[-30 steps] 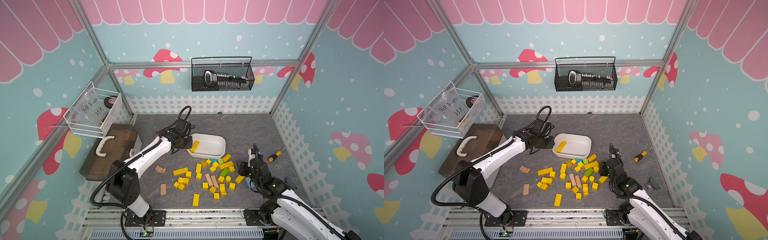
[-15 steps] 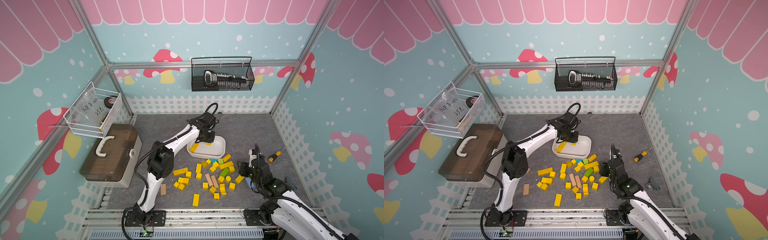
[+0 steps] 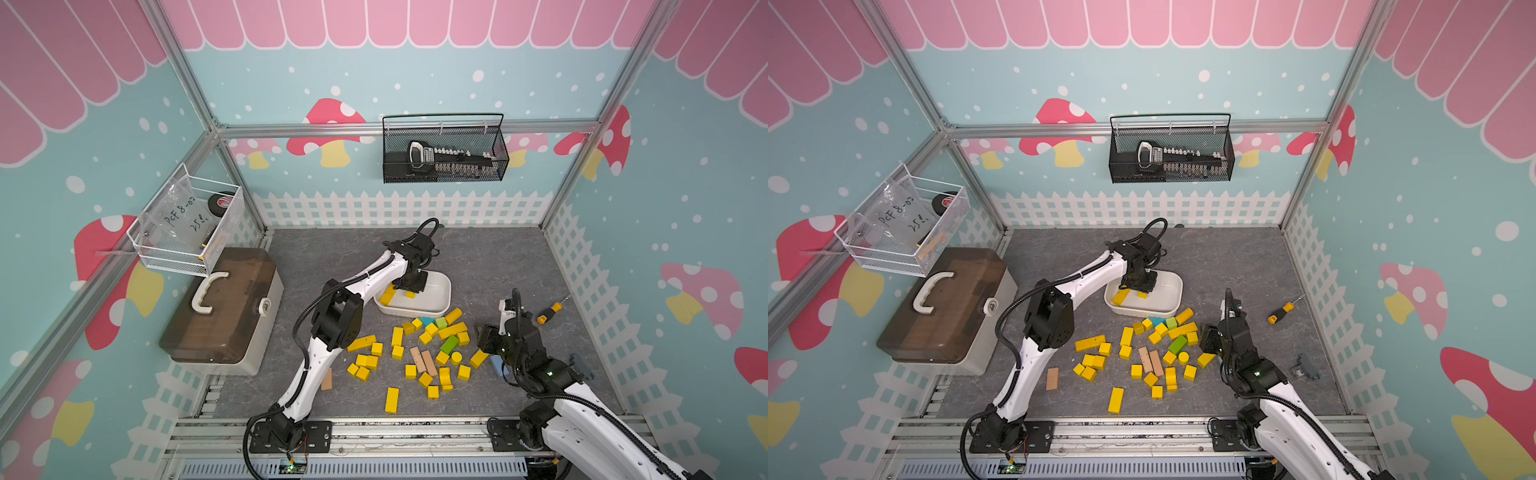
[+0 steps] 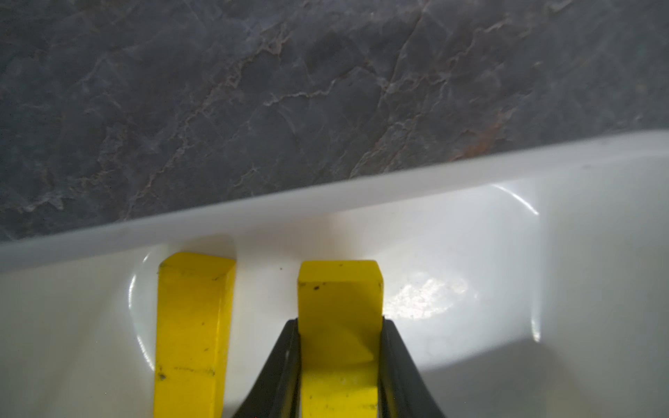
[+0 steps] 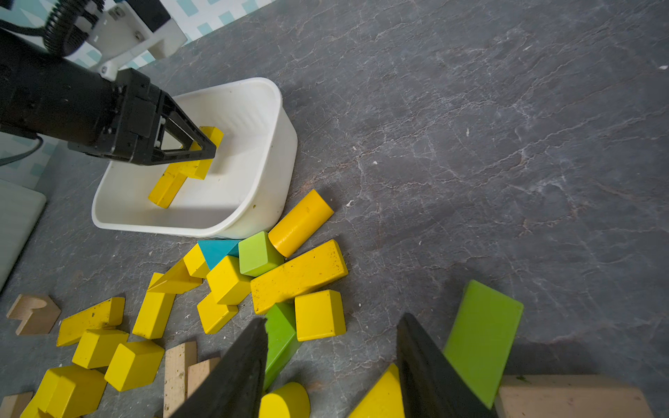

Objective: Pick out the yellow building blocks
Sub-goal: Place the building block in the storage box.

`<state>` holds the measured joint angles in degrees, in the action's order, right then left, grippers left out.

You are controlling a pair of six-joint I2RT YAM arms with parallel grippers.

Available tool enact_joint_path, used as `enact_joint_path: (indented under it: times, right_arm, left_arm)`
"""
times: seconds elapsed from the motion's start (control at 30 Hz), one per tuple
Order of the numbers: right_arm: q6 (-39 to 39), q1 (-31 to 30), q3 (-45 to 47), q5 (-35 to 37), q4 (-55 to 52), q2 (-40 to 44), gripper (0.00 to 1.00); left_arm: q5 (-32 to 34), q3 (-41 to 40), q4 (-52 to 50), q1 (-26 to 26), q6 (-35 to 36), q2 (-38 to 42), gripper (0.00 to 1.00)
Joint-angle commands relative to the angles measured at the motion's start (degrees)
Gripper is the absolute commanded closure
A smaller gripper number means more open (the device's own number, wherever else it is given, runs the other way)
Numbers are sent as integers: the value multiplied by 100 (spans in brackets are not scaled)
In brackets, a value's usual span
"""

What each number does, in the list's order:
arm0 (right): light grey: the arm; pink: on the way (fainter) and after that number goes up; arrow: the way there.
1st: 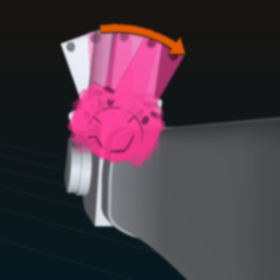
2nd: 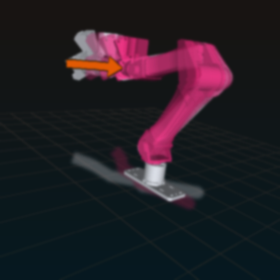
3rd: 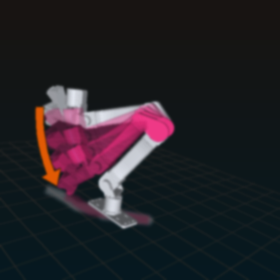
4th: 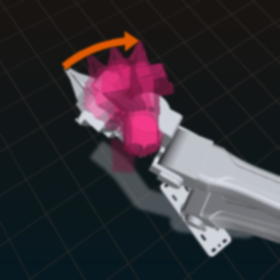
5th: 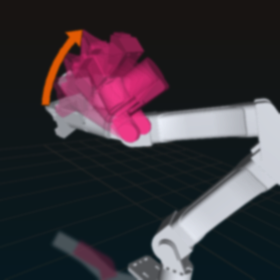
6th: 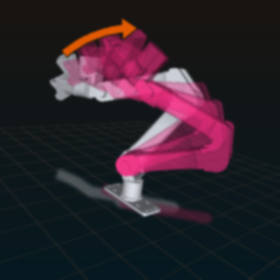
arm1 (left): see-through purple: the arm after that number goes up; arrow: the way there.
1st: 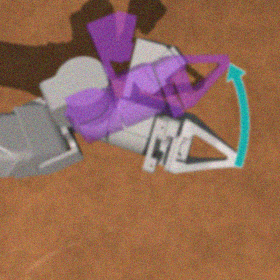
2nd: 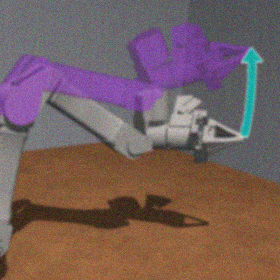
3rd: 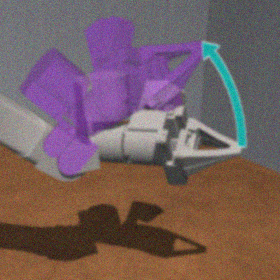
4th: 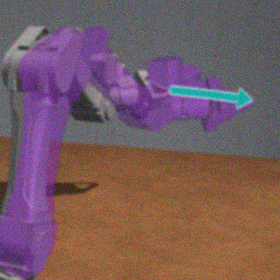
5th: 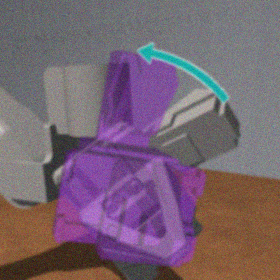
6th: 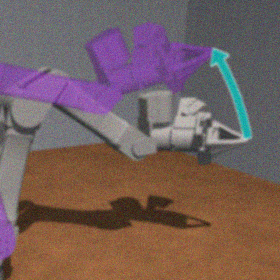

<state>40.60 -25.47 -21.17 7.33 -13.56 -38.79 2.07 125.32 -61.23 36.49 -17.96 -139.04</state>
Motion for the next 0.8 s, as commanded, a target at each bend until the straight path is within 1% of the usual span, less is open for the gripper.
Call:
enact_joint_path:
  times: [0.0, 0.13, 0.27, 0.5, 0.77]
  right_arm:
    - [52, 56, 91, -84, 91, 89, 43]
    - [70, 78, 120, -101, 115, 108, 43]
    - [80, 95, 131, -127, 135, 94, 43]
    - [89, 114, 140, -146, 135, 104, 43]
    - [115, 130, 148, -144, 135, 110, 43]
  left_arm:
    - [391, 175, -273, -130, 119, -150, 70]
    - [334, 157, -268, -232, 139, -245, 69]
    - [444, 156, -273, -282, 152, -262, 68]
    - [448, 250, -314, -387, 178, -311, 64]
    - [428, 272, -310, -397, 136, -107, 50]
